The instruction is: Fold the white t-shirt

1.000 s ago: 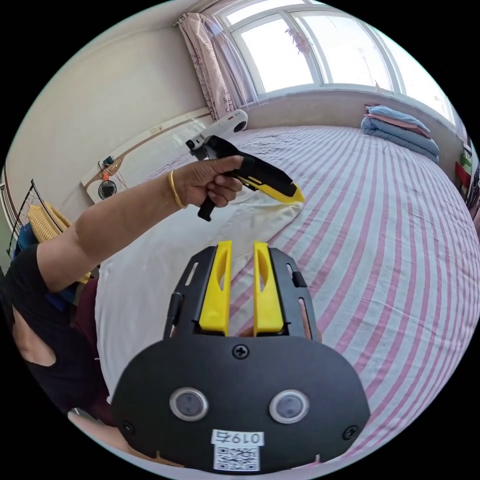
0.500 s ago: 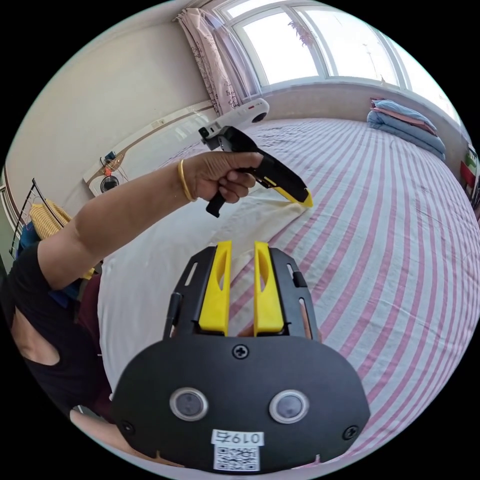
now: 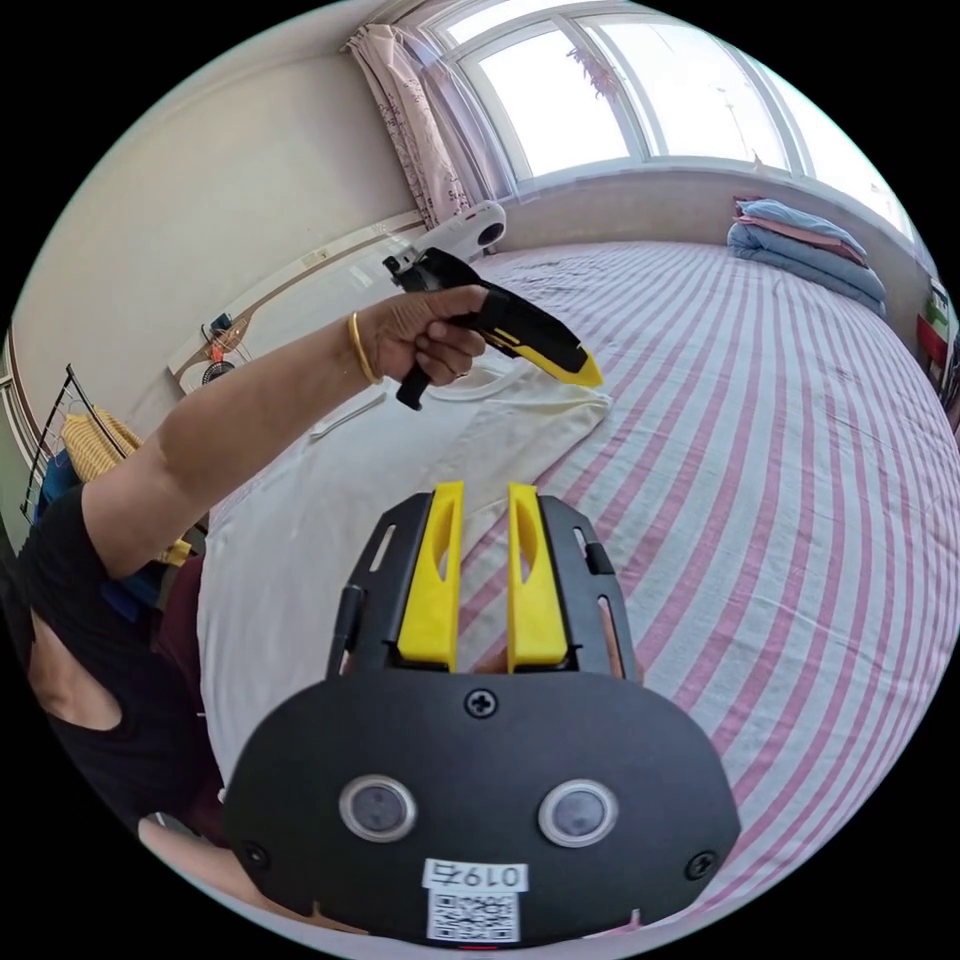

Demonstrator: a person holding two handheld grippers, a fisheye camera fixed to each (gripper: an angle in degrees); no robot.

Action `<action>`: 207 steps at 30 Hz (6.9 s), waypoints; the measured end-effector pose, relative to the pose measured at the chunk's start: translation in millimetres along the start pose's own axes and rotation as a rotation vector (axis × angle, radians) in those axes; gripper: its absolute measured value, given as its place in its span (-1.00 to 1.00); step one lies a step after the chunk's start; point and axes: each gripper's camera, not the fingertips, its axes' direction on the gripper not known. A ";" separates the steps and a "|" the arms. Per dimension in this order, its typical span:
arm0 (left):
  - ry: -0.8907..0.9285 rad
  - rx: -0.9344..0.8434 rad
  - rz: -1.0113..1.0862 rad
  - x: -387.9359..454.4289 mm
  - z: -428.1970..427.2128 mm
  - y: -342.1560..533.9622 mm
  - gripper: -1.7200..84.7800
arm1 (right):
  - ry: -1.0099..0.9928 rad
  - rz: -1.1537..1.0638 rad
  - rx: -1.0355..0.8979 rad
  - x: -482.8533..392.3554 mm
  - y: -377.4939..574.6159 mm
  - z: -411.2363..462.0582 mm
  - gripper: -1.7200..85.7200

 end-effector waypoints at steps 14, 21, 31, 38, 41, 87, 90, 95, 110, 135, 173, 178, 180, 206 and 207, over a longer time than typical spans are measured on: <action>-0.035 -0.126 0.061 5.8 5.8 -27.0 -0.81 | -0.002 0.027 0.008 10.9 1.4 -4.4 -0.79; -0.102 -0.143 0.076 4.3 14.2 -30.6 -0.87 | -0.002 0.035 0.017 12.5 2.1 -6.5 -0.79; -0.027 -0.080 0.032 -15.7 8.2 -13.1 -0.94 | -0.002 0.044 0.025 10.5 2.4 -8.0 -0.82; -0.027 -0.038 0.044 -28.8 -19.1 16.3 -0.93 | 0.006 0.020 -0.003 1.3 0.0 -3.0 -0.79; -0.008 -0.021 0.072 -30.6 -24.4 30.5 -0.92 | 0.005 0.024 -0.003 -1.1 -0.4 -2.5 -0.79; -0.165 -0.054 0.058 -59.5 -62.2 454.6 -0.94 | -0.021 -0.197 -0.233 -157.9 -30.2 56.7 -0.97; -0.047 0.071 0.048 -55.2 -79.2 518.6 -0.94 | -0.048 -0.210 -0.152 -171.4 -31.8 47.4 -0.96; 0.016 0.370 0.148 -7.0 -107.1 716.3 -0.94 | -0.022 -0.241 0.115 -204.3 -32.2 20.9 -0.97; -0.704 0.531 -0.016 76.1 -96.5 1086.1 -0.94 | 0.612 -0.159 -0.123 -404.6 -81.3 112.5 -0.83; -0.668 0.435 -0.121 7.8 -88.2 1258.9 -0.94 | 0.715 -0.006 -0.256 -453.9 -108.8 247.0 -0.93; -0.504 0.323 -0.285 -144.5 -129.6 1361.9 -0.93 | 0.096 0.363 -0.132 -442.4 -297.7 458.6 -0.95; -0.531 0.292 -0.297 -157.8 -129.3 1363.2 -0.92 | 0.099 0.334 -0.146 -465.9 -303.9 474.8 -0.85; -0.525 0.304 -0.313 -163.6 -132.1 1365.0 -0.92 | 0.086 0.318 -0.126 -479.3 -305.9 472.4 -0.77; -0.466 0.321 -0.378 -222.3 -147.6 1383.1 -0.93 | 0.487 -0.852 -0.394 -821.3 -269.0 589.5 -0.83; -0.463 0.321 -0.379 -223.1 -147.6 1383.7 -0.93 | 0.497 -0.866 -0.394 -829.2 -264.1 591.7 -0.84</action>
